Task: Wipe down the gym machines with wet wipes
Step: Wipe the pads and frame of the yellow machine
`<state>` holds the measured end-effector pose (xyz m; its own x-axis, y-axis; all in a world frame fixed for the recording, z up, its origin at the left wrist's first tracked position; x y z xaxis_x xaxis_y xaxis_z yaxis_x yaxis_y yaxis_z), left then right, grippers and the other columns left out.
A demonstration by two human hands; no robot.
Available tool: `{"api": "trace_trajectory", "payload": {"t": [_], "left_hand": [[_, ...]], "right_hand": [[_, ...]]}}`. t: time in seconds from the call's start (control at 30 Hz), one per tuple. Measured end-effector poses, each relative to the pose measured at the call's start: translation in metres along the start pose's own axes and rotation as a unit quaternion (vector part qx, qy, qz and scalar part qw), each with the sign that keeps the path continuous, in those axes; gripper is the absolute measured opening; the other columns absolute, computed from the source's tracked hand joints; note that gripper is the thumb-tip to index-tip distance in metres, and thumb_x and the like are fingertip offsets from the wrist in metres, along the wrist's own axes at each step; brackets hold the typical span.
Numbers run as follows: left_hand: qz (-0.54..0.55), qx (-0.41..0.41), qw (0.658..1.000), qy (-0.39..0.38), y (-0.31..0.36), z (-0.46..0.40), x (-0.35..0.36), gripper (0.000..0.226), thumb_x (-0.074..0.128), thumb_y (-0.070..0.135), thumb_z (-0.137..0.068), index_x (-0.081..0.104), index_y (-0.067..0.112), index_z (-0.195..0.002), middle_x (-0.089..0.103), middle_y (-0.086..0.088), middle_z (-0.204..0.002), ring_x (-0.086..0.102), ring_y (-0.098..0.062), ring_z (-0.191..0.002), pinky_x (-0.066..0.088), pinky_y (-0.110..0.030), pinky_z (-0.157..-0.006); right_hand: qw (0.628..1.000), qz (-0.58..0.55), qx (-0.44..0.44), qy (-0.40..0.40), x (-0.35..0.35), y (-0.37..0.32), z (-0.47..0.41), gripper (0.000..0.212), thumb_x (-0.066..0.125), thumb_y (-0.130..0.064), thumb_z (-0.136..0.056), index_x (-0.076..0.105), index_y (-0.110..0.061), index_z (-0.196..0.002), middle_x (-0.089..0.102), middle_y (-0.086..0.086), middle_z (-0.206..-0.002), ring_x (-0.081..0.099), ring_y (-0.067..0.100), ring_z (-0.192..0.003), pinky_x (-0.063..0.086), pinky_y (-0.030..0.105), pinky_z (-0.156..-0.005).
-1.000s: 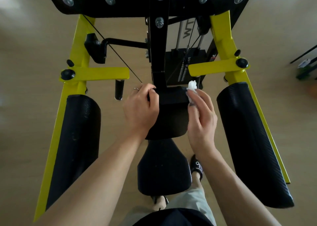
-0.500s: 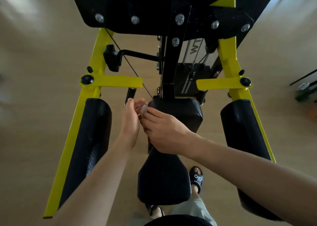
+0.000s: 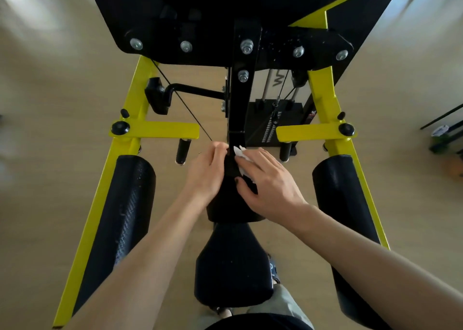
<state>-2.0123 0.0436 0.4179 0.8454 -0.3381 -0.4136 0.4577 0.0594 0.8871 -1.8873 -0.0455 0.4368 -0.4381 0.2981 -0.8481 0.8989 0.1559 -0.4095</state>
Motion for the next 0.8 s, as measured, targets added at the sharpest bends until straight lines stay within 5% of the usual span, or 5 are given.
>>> {"api": "trace_trajectory", "payload": {"t": [0.27,0.4,0.5,0.67,0.8], "left_hand": [[-0.024,-0.015,0.999,0.016,-0.007,0.006,-0.004,0.041,0.035,0.041,-0.108,0.061,0.009,-0.106,0.062,-0.011,-0.079,0.06,-0.02,-0.07,0.045,-0.033,-0.063],[-0.116,-0.011,0.985,0.126,-0.023,0.019,-0.046,0.026,0.039,0.036,-0.107,0.062,0.025,-0.109,0.062,0.009,-0.083,0.057,-0.003,-0.076,0.045,-0.026,-0.069],[-0.217,-0.004,0.959,0.181,-0.039,0.034,-0.089,0.025,0.041,0.031,-0.106,0.06,0.023,-0.121,0.063,0.005,-0.109,0.058,-0.014,-0.099,0.045,-0.034,-0.083],[-0.291,-0.031,0.925,0.242,-0.082,0.062,-0.156,0.032,0.046,0.021,-0.102,0.056,0.02,-0.132,0.058,-0.008,-0.126,0.052,-0.032,-0.113,0.041,-0.042,-0.092],[-0.232,-0.078,0.945,0.215,-0.132,0.063,-0.19,0.034,0.04,0.023,-0.107,0.057,0.017,-0.136,0.061,-0.014,-0.131,0.053,-0.032,-0.121,0.039,-0.038,-0.098]], "right_hand": [[0.978,-0.164,0.126,0.034,-0.015,0.011,-0.007,0.021,0.069,-0.014,-0.09,0.075,-0.012,-0.11,0.066,-0.006,-0.11,0.062,0.004,-0.1,0.051,0.016,-0.088],[0.895,-0.364,0.259,-0.005,-0.014,-0.006,-0.017,0.02,0.066,-0.017,-0.095,0.075,-0.024,-0.111,0.066,-0.019,-0.107,0.058,-0.009,-0.103,0.046,0.009,-0.084],[0.812,-0.492,0.31,-0.041,-0.002,-0.036,-0.017,0.021,0.061,-0.018,-0.099,0.073,-0.029,-0.111,0.068,-0.013,-0.109,0.061,-0.006,-0.094,0.048,0.01,-0.073],[0.744,-0.564,0.354,-0.057,0.039,-0.087,-0.008,0.035,0.06,-0.013,-0.098,0.063,-0.035,-0.125,0.067,-0.018,-0.105,0.065,-0.004,-0.094,0.049,0.009,-0.074],[0.801,-0.498,0.32,-0.092,0.092,-0.145,0.006,0.034,0.06,-0.012,-0.098,0.065,-0.031,-0.126,0.067,-0.017,-0.112,0.062,-0.006,-0.1,0.047,0.011,-0.084]]}}
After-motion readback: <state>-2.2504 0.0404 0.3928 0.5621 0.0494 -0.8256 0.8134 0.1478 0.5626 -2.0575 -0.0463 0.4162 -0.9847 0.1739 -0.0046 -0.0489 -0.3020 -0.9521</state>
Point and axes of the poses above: each hand's wrist, its own z-axis away from the middle knuckle, its own x-axis out of the palm, y = z × x, the point moved 4 cm from there along -z, towards the middle knuckle
